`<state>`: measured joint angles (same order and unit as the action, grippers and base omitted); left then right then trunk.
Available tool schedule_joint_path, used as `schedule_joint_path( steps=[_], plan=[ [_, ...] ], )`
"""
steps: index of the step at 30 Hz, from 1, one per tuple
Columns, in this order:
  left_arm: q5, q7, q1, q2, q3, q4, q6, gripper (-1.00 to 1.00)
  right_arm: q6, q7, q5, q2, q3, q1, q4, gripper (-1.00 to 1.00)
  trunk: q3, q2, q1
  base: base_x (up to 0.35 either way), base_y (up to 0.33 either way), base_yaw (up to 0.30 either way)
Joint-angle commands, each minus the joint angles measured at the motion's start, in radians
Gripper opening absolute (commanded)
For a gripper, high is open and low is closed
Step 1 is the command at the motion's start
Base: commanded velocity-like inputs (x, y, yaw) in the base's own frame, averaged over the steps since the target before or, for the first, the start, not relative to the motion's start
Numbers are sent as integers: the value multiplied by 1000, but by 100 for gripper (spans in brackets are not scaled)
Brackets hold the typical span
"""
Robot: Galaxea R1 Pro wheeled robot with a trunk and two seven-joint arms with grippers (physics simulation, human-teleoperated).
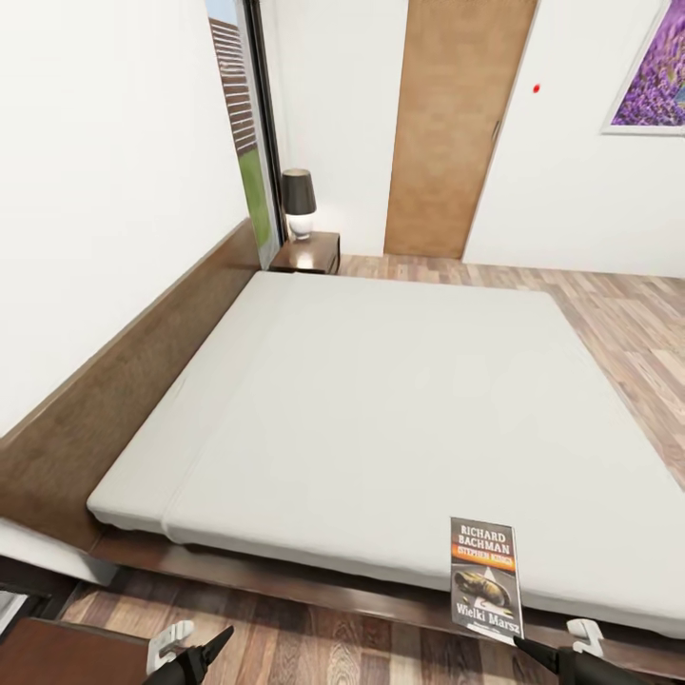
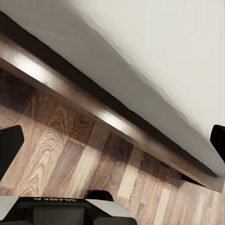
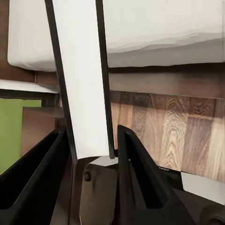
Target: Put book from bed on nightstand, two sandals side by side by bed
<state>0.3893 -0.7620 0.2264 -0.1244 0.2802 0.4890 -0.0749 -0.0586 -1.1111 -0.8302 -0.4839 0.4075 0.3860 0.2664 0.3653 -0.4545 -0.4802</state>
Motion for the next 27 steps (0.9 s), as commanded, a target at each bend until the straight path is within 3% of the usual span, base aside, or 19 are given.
schedule_joint_path(
  steps=[1, 27],
  plan=[
    [6, -5, 1, 0, 2, -1, -8, 100, -6, -2, -11, -1, 7, 1, -1, -100, 0, -1, 0, 0, 0, 0],
    [6, -5, 1, 0, 2, -1, -8, 100, 28, 2, -12, -1, 7, 1, -6, -100, -43, -1, 0, 0, 0, 0]
  ],
)
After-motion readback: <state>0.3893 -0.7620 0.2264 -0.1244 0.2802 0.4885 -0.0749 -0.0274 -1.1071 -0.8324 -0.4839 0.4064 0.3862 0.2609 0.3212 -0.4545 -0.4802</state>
